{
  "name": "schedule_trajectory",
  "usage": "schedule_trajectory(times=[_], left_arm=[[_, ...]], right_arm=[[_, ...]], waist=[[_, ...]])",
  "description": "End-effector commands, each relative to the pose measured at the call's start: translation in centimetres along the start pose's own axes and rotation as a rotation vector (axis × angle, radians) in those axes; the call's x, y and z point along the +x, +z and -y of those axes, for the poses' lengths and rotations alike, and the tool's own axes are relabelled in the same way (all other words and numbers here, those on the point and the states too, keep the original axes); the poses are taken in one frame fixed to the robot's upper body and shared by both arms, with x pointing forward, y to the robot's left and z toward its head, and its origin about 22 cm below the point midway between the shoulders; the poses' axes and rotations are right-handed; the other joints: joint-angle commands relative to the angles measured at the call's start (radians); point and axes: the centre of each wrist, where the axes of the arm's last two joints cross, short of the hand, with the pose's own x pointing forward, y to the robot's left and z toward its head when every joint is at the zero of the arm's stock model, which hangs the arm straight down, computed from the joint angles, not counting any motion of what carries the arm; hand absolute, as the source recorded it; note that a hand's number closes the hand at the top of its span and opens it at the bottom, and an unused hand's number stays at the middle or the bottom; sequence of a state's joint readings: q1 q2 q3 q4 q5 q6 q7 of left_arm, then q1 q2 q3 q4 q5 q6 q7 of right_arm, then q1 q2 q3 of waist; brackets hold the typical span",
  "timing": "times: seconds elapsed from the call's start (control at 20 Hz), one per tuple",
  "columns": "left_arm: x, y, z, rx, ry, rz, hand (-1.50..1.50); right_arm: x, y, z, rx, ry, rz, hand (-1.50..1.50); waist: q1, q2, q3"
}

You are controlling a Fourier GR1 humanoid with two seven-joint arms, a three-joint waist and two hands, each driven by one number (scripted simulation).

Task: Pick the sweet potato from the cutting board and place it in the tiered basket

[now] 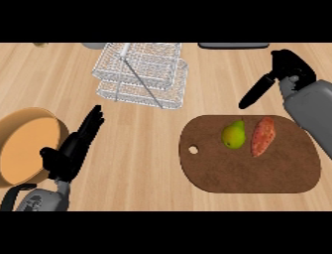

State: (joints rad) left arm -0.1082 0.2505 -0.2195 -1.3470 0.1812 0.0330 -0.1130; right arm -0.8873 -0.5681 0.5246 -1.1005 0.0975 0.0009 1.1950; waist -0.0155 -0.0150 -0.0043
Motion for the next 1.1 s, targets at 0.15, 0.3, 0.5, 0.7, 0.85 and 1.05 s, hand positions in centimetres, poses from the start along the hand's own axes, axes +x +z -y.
schedule_trajectory(times=[0.15, 0.3, 0.5, 0.7, 0.85, 1.05], left_arm=[[-0.1, 0.4, -1.6, 0.01, 0.0, 0.008, 0.0], [0.3, -0.9, -0.5, -0.006, 0.004, 0.002, 0.0], [0.6, -0.9, -0.3, 0.011, -0.006, 0.014, 0.0], [-0.9, -0.4, 0.5, 0.004, 0.005, 0.003, 0.0], [-0.3, 0.0, -0.3, 0.012, 0.004, 0.024, 0.0], [1.2, -0.6, -0.8, 0.015, 0.002, 0.018, 0.0]], right_arm=[[0.2, 1.0, -1.6, -0.078, 0.074, -0.243, -1.5], [-1.3, -1.5, -2.4, -0.029, 0.126, -0.353, -1.5], [-1.4, -1.4, -3.0, 0.02, 0.104, -0.356, -1.5], [-3.0, -1.8, -5.3, 0.031, 0.073, -0.356, -1.5], [-3.6, -0.9, -5.4, 0.027, 0.056, -0.344, -1.5], [-5.6, -2.0, -6.6, 0.011, 0.053, -0.401, -1.5]], waist=[[-0.007, 0.002, 0.001], [0.0, 0.012, 0.002], [-0.003, 0.008, 0.002], [-0.002, 0.011, 0.003], [-0.003, 0.007, 0.003], [-0.003, 0.006, 0.003]])
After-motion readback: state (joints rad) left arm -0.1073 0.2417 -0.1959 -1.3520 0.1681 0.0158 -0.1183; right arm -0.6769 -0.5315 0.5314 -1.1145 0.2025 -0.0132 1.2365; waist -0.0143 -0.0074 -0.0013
